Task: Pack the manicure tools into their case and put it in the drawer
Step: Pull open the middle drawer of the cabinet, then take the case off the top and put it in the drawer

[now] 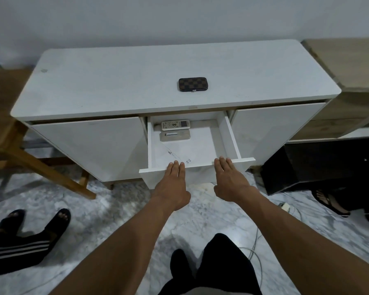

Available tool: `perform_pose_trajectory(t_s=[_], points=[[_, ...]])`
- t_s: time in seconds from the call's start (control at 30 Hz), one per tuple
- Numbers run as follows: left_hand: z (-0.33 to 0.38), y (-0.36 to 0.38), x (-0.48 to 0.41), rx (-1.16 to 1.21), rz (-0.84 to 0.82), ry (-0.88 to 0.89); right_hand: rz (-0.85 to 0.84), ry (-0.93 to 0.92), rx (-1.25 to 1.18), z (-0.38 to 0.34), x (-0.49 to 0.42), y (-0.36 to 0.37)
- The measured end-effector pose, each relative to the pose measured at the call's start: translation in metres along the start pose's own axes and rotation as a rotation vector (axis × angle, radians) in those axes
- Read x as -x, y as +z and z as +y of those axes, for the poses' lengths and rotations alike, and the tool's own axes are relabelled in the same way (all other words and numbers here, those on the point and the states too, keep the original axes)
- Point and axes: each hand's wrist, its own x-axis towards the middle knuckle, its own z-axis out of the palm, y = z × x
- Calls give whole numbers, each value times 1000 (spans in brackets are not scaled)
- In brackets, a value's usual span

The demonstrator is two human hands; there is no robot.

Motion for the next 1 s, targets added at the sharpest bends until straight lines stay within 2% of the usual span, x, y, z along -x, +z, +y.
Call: perform_pose_trajectory(t_s=[0.1,0.23,0.47,0.57,0.77,1.0], points=[[-4,-18,-6,-7,17,1,-23,-5,9,0,-3,-15],[-12,-50,-22,-27,195,14,-54,2,10,-3,-17,-55],[-23,-117,-83,88,450,22,191,-4,-92,-14,-74,-131],[-27,-138,-116,90,509,22,288,-49,-104,-17,-108,-165],[-39,-159,-183,15,465,-36,352,-129,-70,-23,-178,-206],[-50,-146,-220,-64,380,-138,344,-226,-30,-19,-227,-208]])
